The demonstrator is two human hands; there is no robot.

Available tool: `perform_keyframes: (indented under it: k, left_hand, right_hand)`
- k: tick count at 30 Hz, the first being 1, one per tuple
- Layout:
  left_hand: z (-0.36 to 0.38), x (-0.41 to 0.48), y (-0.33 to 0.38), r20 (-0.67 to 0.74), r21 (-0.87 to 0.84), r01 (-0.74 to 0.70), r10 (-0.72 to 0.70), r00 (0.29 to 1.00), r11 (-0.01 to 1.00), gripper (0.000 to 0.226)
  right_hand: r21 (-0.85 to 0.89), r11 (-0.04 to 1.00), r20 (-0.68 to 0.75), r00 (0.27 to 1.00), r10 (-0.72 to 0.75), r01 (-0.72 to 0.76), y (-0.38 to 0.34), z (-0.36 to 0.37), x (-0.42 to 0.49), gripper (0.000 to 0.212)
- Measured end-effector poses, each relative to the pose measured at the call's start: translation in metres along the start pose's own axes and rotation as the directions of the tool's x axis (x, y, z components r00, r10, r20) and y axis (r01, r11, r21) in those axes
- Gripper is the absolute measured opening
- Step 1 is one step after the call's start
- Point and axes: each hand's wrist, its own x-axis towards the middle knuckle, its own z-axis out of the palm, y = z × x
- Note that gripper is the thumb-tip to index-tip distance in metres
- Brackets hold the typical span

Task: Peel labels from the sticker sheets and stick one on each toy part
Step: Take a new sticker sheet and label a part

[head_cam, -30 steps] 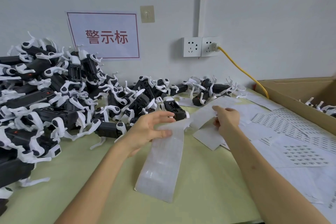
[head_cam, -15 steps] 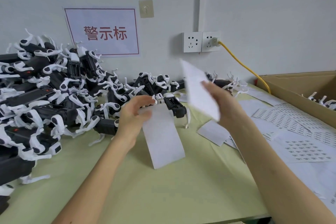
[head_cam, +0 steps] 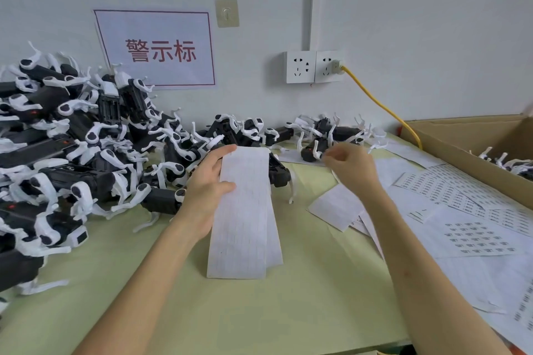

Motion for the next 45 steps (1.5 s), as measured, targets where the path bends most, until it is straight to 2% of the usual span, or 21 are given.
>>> perform_keyframes:
  k: [2, 4, 6, 10, 13, 16, 18, 20, 21, 22, 24, 26, 28, 31, 33, 34, 36, 40, 41, 43, 45]
  left_hand:
    - [0.002, -0.001, -0.001, 0.03, 0.035, -0.003, 0.002, 1.0, 0.999, 0.076]
    - [0.002, -0.001, -0.002, 0.048, 0.098, 0.002, -0.006, 0.999, 0.995, 0.083]
    - [0.003, -0.001, -0.003, 0.05, 0.154, 0.013, -0.021, 0.999, 0.988, 0.089]
    - [0.004, -0.002, -0.002, 0.004, 0.196, 0.015, -0.016, 1.0, 0.98, 0.095]
    - [0.004, -0.002, 0.0, -0.036, 0.182, 0.013, -0.007, 0.999, 0.983, 0.098]
    - [0.003, -0.002, 0.002, -0.066, 0.145, 0.016, -0.007, 0.998, 0.989, 0.1]
    - [0.003, -0.002, 0.003, -0.08, 0.13, 0.01, 0.0, 0.997, 0.991, 0.098]
    - [0.004, -0.002, 0.003, -0.092, 0.115, 0.003, 0.008, 0.996, 0.993, 0.096]
    - [0.005, -0.002, 0.004, -0.093, 0.104, 0.003, 0.007, 0.996, 0.995, 0.095]
    - [0.006, -0.002, 0.004, -0.088, 0.094, 0.005, 0.003, 0.996, 0.996, 0.094]
    - [0.008, -0.004, 0.006, -0.054, 0.089, 0.016, -0.011, 0.998, 0.996, 0.09]
    - [0.012, -0.006, 0.006, -0.034, 0.085, 0.018, -0.015, 0.999, 0.996, 0.084]
    - [0.014, -0.005, 0.007, -0.042, 0.023, 0.039, -0.038, 0.998, 0.999, 0.068]
    - [0.016, -0.004, 0.01, 0.009, -0.125, 0.024, -0.023, 1.0, 0.992, 0.038]
    - [0.017, -0.004, 0.009, -0.001, -0.094, -0.03, 0.03, 1.0, 0.995, 0.035]
    - [0.017, -0.004, 0.008, -0.022, -0.062, -0.063, 0.062, 0.998, 0.996, 0.04]
    - [0.017, -0.005, 0.006, -0.066, -0.079, -0.098, 0.093, 0.993, 0.992, 0.057]
    - [0.009, -0.001, 0.006, -0.23, -0.108, -0.164, 0.136, 0.964, 0.981, 0.059]
    - [0.007, 0.0, 0.006, -0.275, -0.111, -0.183, 0.147, 0.95, 0.977, 0.06]
    - [0.005, 0.001, 0.006, -0.363, -0.099, -0.23, 0.18, 0.914, 0.968, 0.061]
    - [0.006, 0.0, 0.006, -0.425, -0.025, -0.267, 0.232, 0.875, 0.963, 0.062]
  right_hand:
    - [-0.23, 0.956, -0.032, 0.983, 0.181, -0.183, 0.026, -0.014, 0.009, 0.035]
    - [-0.441, 0.83, -0.003, 0.925, 0.38, -0.342, 0.045, -0.023, 0.013, 0.063]
    - [-0.495, 0.774, 0.035, 0.881, 0.473, -0.396, 0.054, -0.024, 0.013, 0.067]
    - [-0.439, 0.831, -0.014, 0.927, 0.375, -0.343, 0.052, -0.019, 0.016, 0.057]
    - [-0.253, 0.925, -0.064, 0.959, 0.276, -0.283, 0.047, -0.021, 0.015, 0.056]
    - [0.115, 0.986, -0.138, 0.981, 0.138, -0.122, 0.033, -0.035, 0.012, 0.045]
    - [0.44, 0.896, -0.044, 0.995, 0.091, -0.062, 0.017, -0.048, 0.009, 0.043]
    - [0.729, 0.679, 0.192, 0.978, -0.081, -0.087, 0.003, -0.057, 0.003, 0.052]
    - [0.794, 0.596, 0.279, 0.942, -0.185, -0.118, -0.003, -0.059, -0.002, 0.056]
    - [0.815, 0.565, 0.329, 0.906, -0.268, -0.129, -0.01, -0.056, -0.006, 0.06]
    - [0.763, 0.643, 0.36, 0.869, -0.34, -0.065, -0.026, -0.038, -0.014, 0.067]
    - [0.738, 0.672, 0.363, 0.877, -0.316, -0.064, -0.039, -0.012, -0.022, 0.068]
    - [0.717, 0.696, 0.332, 0.897, -0.291, -0.039, -0.049, 0.014, -0.034, 0.069]
    - [0.444, 0.868, 0.246, 0.902, -0.354, 0.22, -0.051, 0.043, -0.047, 0.071]
    - [0.21, 0.889, 0.236, 0.861, -0.45, 0.407, -0.049, 0.056, -0.052, 0.086]
    - [0.176, 0.877, 0.234, 0.846, -0.478, 0.447, -0.049, 0.06, -0.054, 0.094]
    - [0.247, 0.875, 0.195, 0.862, -0.467, 0.417, -0.051, 0.065, -0.061, 0.102]
    - [0.391, 0.833, 0.065, 0.891, -0.448, 0.391, -0.056, 0.064, -0.07, 0.089]
    - [0.423, 0.839, 0.103, 0.901, -0.421, 0.343, -0.058, 0.063, -0.072, 0.086]
    - [0.429, 0.878, 0.279, 0.893, -0.354, 0.214, -0.061, 0.064, -0.077, 0.073]
    - [0.335, 0.927, 0.475, 0.819, -0.322, 0.171, -0.06, 0.067, -0.08, 0.042]
